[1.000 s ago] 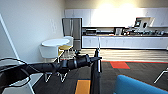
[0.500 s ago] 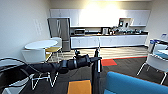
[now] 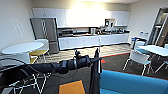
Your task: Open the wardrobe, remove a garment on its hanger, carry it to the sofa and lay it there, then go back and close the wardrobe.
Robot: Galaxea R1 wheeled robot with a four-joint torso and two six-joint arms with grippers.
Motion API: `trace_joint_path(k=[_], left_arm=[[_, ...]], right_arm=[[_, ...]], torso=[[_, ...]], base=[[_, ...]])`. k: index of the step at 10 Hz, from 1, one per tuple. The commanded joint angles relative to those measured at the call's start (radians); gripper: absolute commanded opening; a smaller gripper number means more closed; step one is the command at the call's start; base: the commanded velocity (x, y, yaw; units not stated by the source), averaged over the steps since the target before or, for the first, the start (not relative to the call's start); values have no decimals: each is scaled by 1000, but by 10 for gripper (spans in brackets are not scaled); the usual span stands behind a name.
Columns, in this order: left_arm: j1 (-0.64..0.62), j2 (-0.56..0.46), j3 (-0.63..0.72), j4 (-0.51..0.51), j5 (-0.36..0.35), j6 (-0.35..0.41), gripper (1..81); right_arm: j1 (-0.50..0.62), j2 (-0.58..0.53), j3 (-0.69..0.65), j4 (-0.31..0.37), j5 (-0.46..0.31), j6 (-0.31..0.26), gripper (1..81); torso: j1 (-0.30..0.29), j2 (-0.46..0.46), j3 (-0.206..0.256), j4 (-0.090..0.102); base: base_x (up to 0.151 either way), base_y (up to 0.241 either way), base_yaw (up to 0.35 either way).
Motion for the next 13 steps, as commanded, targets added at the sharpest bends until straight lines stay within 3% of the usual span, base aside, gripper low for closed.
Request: trace_joint_path(k=[1,13], left_arm=[[-161,-6,22,30,-40,12,10],[-152,-9,35,44,-11,12,10]], right_arm=[[36,12,-8,-10,-50,-3,811],[28,28,-25,-15,-50,-3,811]], torso=[[0,0,0,0],[0,0,0,0]], base=[[0,0,-335],[0,0,-335]])
